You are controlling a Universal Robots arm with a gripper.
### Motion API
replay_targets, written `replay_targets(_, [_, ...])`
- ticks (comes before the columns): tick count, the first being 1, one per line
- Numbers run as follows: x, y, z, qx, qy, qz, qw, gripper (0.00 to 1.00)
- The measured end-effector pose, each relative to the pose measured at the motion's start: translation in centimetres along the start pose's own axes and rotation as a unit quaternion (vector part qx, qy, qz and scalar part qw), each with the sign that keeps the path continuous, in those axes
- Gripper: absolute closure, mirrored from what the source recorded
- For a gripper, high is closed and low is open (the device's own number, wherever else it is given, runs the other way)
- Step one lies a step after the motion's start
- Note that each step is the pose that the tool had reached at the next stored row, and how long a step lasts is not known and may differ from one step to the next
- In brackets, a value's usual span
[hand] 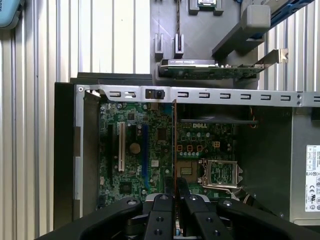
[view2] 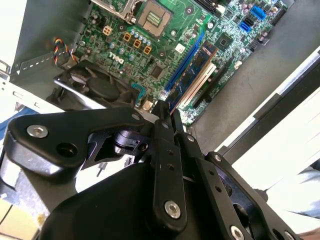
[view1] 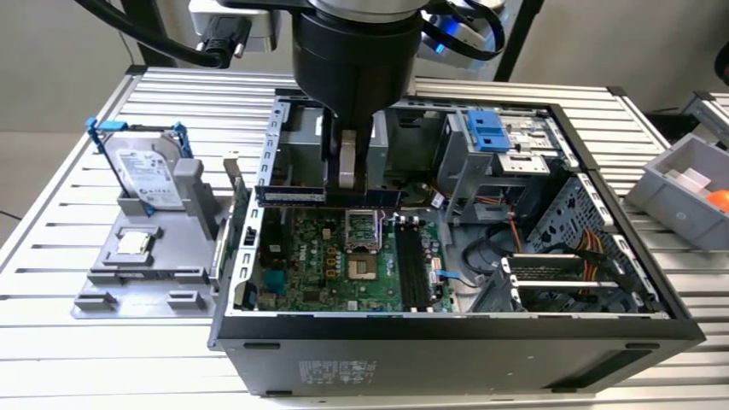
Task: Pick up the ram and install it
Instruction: 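Pick up the ram and move it above insertion slot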
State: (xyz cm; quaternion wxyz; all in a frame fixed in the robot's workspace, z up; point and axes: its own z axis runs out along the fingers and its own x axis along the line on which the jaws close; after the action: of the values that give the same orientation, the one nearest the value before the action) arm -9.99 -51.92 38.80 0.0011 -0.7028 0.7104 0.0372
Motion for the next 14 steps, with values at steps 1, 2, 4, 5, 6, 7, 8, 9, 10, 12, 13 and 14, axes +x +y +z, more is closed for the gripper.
replay_targets(1, [0.00,0.00,0.00,0.0000,0.0000,0.000,1.00000,1.00])
replay_targets(2, [0.00,0.00,0.00,0.0000,0.0000,0.000,1.00000,1.00])
replay_targets(4, [0.00,-0.01,0.00,0.0000,0.0000,0.000,1.00000,1.00])
replay_targets(5, [0.00,-0.01,0.00,0.0000,0.0000,0.000,1.00000,1.00])
replay_targets(6, [0.00,-0.01,-0.01,0.0000,0.0000,0.000,1.00000,1.00])
replay_targets(7, [0.00,-0.02,0.01,0.0000,-0.0001,0.000,1.00000,1.00])
replay_targets(8, [0.00,-0.03,0.00,0.0000,-0.0001,0.000,1.00000,1.00])
replay_targets(9, [0.00,-0.03,0.00,0.0000,-0.0001,0.000,1.00000,1.00])
replay_targets(10, [0.00,-0.05,0.01,0.0001,-0.0001,0.000,1.00000,1.00])
replay_targets(12, [0.00,-0.07,0.00,0.0000,0.0000,0.000,1.00000,1.00])
replay_targets(13, [0.00,-0.08,-0.01,0.0000,0.0001,0.000,1.00000,1.00])
replay_targets(14, [0.00,-0.08,0.00,0.0000,0.0000,0.000,1.00000,1.00])
